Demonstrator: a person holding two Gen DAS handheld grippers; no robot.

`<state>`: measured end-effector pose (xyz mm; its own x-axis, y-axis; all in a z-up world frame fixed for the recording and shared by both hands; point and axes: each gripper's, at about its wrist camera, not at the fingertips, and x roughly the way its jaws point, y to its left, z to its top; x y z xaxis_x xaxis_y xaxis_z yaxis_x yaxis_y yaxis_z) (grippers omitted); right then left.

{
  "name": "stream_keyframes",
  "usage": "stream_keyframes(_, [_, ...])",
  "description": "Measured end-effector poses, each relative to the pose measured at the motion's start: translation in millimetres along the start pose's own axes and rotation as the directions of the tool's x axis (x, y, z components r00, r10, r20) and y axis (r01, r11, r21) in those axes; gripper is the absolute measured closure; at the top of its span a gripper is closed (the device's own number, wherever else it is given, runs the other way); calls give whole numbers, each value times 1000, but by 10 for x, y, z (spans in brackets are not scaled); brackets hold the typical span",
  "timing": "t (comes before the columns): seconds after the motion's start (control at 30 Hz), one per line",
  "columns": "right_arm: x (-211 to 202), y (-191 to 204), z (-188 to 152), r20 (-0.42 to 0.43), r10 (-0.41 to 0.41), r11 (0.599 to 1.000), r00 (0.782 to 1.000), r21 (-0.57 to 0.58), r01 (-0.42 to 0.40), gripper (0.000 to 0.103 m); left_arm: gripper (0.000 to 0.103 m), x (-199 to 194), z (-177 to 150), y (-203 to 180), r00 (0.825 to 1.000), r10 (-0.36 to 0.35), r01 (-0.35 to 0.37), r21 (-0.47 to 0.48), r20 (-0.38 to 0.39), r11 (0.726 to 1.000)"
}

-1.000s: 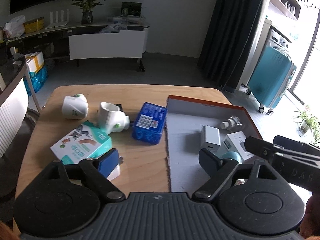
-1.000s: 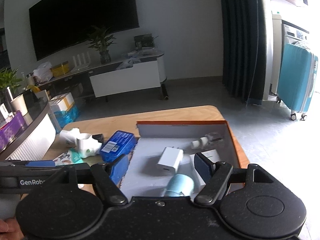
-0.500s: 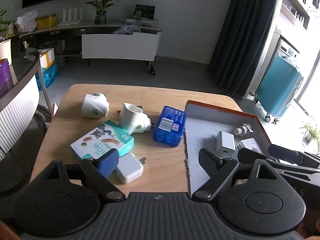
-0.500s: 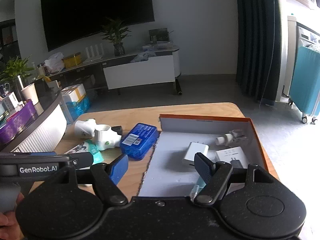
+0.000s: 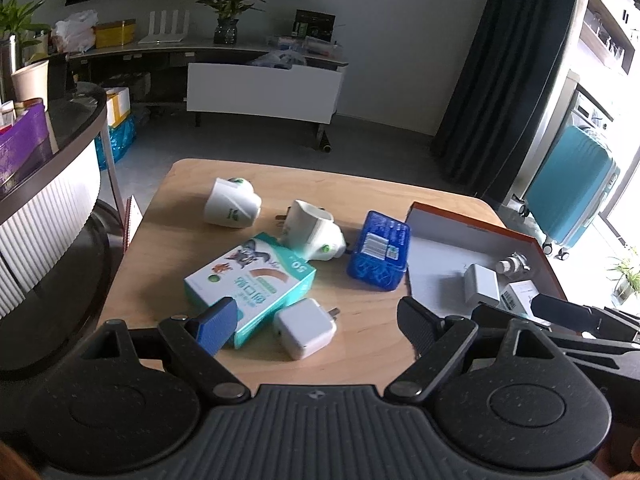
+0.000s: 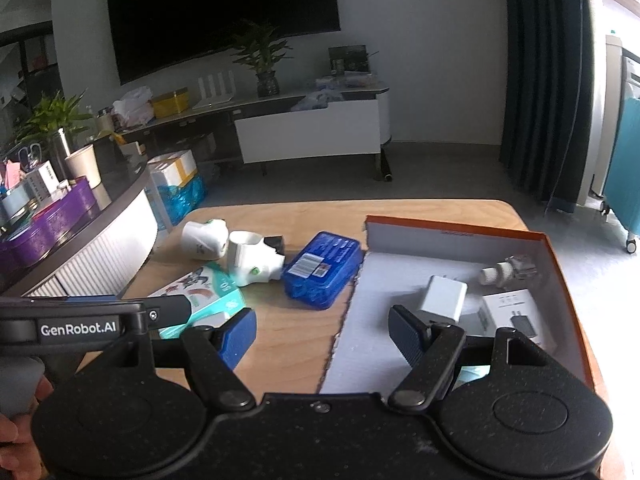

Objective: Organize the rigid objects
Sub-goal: 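Withdraw both tools from the box toward the table items, then grasp the teal bandage box with the left tool while the right tool approaches the white square charger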

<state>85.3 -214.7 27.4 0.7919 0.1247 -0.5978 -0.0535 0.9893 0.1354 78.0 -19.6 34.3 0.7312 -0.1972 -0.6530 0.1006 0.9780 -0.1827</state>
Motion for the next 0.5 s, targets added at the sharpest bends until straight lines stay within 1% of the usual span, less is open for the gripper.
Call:
stream_keyframes(0.3, [117,140,-58,-31,33,999,999,-16,-33,16,14,27,-70,211,1000,-1,1,-16,-8,1000])
stream_keyframes(0.43, [136,142,-108,-44,40,999,998,-15,-41,16,14,101,-71,346,1000,25,-25,-24,-19,999])
stream_keyframes(0.5, [140,135,-126,-50,41,999,998,-10,-42,16,14,166,-56,433,999,42,-42,-12,-21,999])
